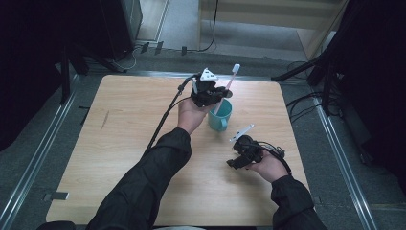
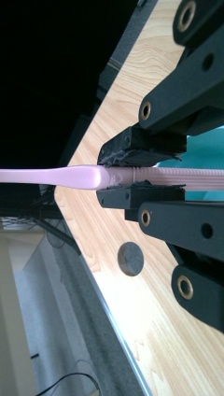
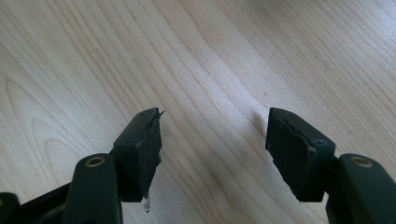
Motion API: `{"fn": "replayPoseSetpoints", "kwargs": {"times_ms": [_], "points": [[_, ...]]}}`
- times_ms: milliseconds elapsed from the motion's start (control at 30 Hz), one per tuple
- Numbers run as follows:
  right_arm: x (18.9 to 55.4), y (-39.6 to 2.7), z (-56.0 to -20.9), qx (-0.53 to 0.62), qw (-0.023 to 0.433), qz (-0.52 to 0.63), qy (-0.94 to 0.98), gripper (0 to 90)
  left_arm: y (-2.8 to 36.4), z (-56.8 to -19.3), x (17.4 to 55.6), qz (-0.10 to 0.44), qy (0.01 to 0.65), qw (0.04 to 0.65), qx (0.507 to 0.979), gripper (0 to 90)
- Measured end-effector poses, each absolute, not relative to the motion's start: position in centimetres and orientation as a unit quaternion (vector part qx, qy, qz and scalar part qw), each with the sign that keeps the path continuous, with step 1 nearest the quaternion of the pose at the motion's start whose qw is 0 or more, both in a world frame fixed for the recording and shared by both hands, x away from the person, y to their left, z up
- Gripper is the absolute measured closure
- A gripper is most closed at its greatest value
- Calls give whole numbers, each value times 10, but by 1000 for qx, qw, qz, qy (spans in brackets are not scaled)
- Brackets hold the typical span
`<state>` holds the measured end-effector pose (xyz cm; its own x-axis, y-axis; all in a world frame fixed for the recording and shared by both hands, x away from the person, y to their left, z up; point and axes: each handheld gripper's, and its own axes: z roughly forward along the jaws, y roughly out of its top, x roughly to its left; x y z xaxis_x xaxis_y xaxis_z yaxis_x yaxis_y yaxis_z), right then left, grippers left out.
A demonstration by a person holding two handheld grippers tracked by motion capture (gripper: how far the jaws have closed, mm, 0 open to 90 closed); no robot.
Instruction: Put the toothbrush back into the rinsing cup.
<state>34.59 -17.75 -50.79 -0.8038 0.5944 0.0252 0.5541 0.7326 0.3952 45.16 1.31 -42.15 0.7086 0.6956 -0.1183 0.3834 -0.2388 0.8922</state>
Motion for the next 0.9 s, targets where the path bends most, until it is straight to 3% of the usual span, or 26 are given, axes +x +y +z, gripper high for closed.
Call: {"fn": "replayPoseSetpoints", "kwargs": {"times_ms": [900], "points": [[347,-175,-510,306,49,191,931,359,16,-450,449,123,363,472,794,786]]}}
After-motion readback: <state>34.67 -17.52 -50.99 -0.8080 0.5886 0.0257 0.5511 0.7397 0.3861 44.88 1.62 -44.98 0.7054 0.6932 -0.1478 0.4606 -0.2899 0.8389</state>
